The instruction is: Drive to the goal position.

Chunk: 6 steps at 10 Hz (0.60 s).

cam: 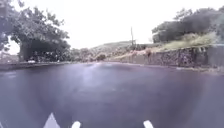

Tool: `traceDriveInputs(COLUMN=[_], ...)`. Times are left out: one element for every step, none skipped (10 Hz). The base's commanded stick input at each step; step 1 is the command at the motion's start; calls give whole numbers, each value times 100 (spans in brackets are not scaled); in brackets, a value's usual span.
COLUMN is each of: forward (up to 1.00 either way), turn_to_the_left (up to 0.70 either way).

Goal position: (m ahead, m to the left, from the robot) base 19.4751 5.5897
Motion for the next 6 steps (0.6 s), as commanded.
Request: traceDriveInputs(forward=[70, 70, 70, 70, 70, 70], turn_to_the_left=[0, 0, 0, 0, 0, 0])
